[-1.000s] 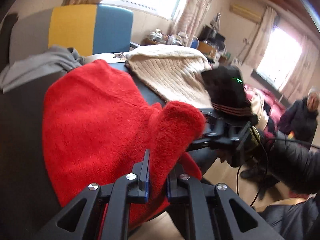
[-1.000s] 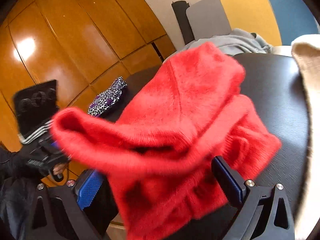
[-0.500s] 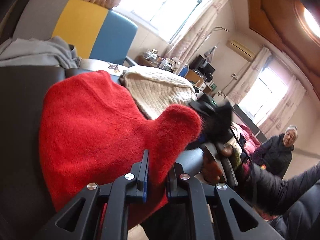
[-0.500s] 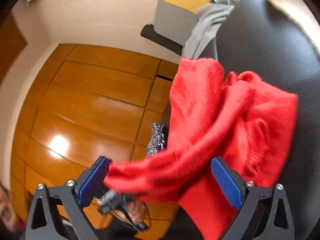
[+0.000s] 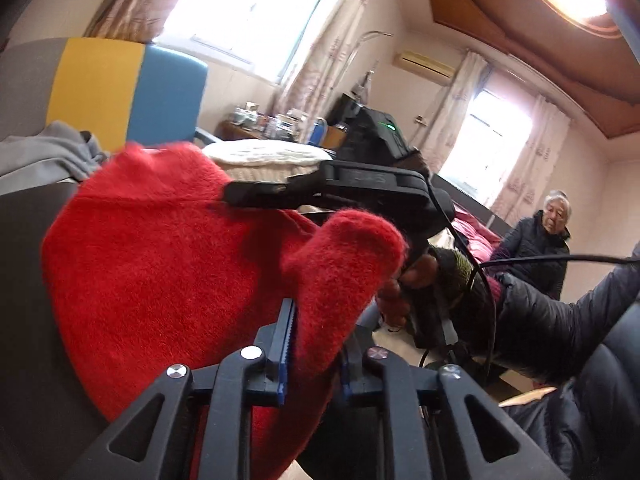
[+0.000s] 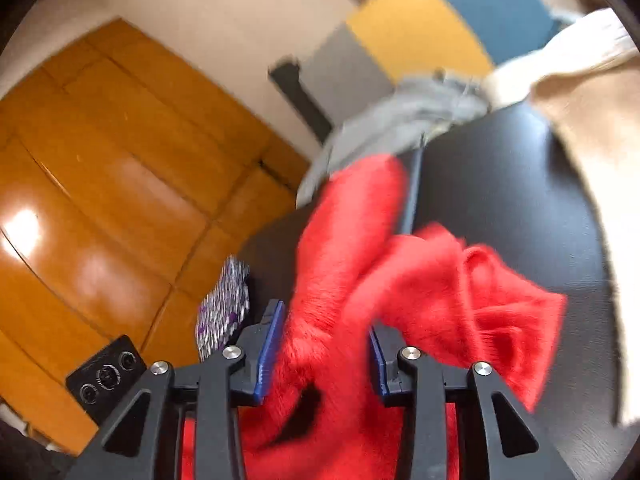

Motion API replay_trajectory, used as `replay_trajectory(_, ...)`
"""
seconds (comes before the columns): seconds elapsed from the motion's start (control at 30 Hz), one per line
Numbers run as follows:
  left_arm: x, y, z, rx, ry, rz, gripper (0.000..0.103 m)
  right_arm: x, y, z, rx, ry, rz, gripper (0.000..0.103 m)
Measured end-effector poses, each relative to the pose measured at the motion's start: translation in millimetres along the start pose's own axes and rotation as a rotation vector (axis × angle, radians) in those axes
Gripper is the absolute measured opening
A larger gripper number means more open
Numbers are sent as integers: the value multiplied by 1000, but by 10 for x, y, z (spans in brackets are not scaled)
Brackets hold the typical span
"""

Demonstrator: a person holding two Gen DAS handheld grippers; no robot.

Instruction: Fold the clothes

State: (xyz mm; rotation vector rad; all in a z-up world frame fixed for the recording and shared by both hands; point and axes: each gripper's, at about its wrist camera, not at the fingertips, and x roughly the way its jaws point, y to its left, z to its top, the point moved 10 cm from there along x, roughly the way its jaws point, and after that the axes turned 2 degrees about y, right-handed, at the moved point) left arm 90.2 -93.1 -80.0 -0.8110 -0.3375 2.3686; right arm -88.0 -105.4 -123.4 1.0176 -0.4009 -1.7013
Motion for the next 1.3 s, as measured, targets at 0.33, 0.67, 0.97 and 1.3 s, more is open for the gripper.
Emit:
replay_trajectory(0.33,942,-88,-718,-109,279,-78,23,205,-950,-555,179,-6,-40,40)
replay_trajectory(0.67,324,12,-300,-258,83,-120,29,-196,-749,-247,40,-15,-54,90)
replay_trajectory(0.97,77,324,-456,-371,36,-46,31,-74,-410,-110,-213,65,-222,101)
replay_trajectory(1.3,113,426,-526,-398,38,-25,31,219,-630,-150,-234,213,-316,19)
